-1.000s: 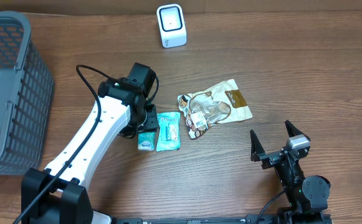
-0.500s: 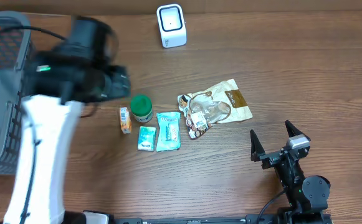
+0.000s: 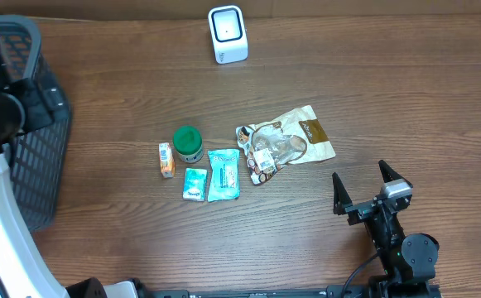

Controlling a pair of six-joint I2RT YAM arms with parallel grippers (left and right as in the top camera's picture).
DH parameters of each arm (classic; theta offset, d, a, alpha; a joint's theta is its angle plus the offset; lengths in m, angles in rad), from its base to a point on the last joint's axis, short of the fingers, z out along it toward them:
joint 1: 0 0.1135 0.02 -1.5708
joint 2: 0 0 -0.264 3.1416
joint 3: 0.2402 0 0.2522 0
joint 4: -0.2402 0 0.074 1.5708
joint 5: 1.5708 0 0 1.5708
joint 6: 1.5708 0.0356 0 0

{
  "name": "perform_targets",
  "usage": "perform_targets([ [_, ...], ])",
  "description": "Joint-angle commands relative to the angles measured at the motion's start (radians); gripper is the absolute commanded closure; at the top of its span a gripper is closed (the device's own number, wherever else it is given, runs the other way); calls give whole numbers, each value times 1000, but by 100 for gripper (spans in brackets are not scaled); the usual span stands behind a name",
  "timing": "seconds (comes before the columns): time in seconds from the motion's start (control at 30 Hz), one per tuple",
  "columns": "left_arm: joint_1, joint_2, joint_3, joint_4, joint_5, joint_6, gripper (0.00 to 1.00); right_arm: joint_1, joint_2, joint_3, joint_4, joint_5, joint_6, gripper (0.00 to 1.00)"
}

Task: Scan the item barcode
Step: 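Withdraw the left gripper back over the basket, then raise the right gripper and lower it onto the snack bag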

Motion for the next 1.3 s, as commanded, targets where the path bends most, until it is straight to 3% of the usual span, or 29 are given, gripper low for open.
perform_targets([
  [0.0,58,13,14,4,-18,43,0,-5,-12,-11,6,-5,5,0],
  [0.83,84,16,14,3,-18,44,0,-3,-12,-10,13,-46,7,0],
  [0.97,84,16,14,3,-18,43,1,-4,-12,-3,48,-114,109,0],
  [1.1,84,16,14,3,-18,44,1,-6,-3,89,26,-136,157,0],
  [1.27,84,16,14,3,-18,44,1,-6,105,339,-165,-167,156,0],
])
